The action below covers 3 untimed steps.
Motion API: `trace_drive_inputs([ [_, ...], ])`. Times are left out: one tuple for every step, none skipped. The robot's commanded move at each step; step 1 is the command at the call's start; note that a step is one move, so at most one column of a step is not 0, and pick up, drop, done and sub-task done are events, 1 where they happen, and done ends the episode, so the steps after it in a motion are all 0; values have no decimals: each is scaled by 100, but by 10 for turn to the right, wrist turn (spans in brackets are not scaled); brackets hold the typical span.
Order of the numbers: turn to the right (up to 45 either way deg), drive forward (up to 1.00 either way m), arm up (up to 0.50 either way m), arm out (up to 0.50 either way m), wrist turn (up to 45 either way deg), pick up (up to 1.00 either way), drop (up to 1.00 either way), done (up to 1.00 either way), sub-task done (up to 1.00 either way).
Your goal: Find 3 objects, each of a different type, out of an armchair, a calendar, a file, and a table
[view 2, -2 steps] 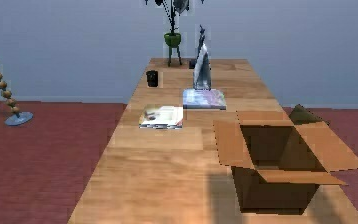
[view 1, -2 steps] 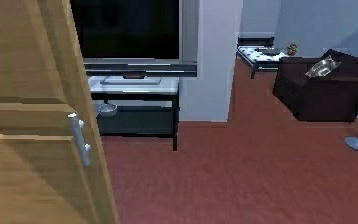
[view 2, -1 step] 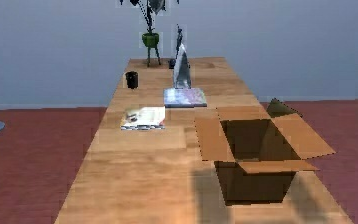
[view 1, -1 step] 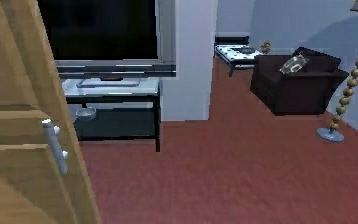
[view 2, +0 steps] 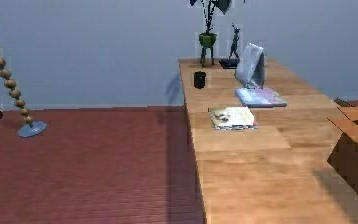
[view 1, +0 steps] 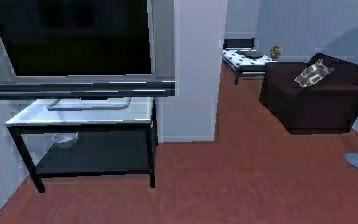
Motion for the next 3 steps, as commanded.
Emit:
trace_drive_inputs([
  [90, 0, 0, 0, 0, 0, 0, 0, 0],
  [0, 60, 0, 0, 0, 0, 0, 0, 0],
  [-450, 0, 0, 0, 0, 0, 0, 0, 0],
])
